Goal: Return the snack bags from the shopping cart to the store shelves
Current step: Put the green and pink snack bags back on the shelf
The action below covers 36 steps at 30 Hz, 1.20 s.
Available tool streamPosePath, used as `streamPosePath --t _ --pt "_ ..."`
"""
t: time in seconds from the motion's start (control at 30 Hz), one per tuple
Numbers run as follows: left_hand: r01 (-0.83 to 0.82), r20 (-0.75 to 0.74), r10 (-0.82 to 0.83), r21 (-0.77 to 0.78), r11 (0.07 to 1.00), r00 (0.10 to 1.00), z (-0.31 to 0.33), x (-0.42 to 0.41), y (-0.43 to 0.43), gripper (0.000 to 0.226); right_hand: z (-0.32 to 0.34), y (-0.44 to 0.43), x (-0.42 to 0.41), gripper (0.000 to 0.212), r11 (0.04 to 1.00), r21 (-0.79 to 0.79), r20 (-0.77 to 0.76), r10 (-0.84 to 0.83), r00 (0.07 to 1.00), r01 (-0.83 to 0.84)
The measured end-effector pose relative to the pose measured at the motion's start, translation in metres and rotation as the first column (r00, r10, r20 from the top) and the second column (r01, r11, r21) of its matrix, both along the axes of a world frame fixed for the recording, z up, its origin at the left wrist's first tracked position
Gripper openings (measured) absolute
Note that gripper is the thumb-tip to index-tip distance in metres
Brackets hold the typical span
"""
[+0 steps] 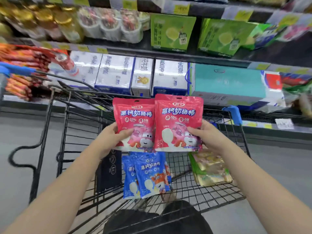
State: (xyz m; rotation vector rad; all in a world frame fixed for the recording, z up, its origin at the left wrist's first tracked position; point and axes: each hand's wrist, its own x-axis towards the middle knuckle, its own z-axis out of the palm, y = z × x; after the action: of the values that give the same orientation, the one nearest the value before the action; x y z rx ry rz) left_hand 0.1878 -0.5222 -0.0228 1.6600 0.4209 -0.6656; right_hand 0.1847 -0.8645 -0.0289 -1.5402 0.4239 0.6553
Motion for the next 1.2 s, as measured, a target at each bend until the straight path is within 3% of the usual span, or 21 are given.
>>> streamPosePath --t 0.23,0.37,0.47,0.63,0.77,1.2 --pt "0.062 0.066 -0.056 -0.084 0.995 0.996 0.035 0.010 0.007 0.035 0.045 -0.012 -0.012 0.033 0.997 0.059 0.084 -0.049 0.995 0.044" --pt "0.072 0.147 -0.052 -0.136 0.988 0.988 0.049 0.021 0.004 0.026 0.064 -0.009 -0.023 0.045 0.987 0.112 0.116 -0.130 0.985 0.117" --pt "0.115 0.196 -0.079 -0.181 0.977 0.977 0.062 0.025 0.002 0.024 0.080 -0.007 -0.037 0.034 0.980 0.112 0.153 -0.181 0.972 0.164" --pt "0.262 0.239 -0.204 -0.243 0.934 0.949 0.074 0.028 -0.008 0.063 0.106 -0.012 -0.068 0.031 0.961 0.080 0.203 -0.274 0.940 0.263" --pt "0.340 0.256 -0.276 -0.251 0.906 0.926 0.084 0.025 -0.032 0.046 0.123 -0.027 -0.098 0.036 0.941 0.055 0.244 -0.337 0.909 0.334" --pt "0.521 0.371 -0.456 -0.094 0.848 0.809 0.139 -0.014 -0.156 0.037 0.136 -0.129 -0.187 0.037 0.871 0.123 0.353 -0.486 0.800 0.475"
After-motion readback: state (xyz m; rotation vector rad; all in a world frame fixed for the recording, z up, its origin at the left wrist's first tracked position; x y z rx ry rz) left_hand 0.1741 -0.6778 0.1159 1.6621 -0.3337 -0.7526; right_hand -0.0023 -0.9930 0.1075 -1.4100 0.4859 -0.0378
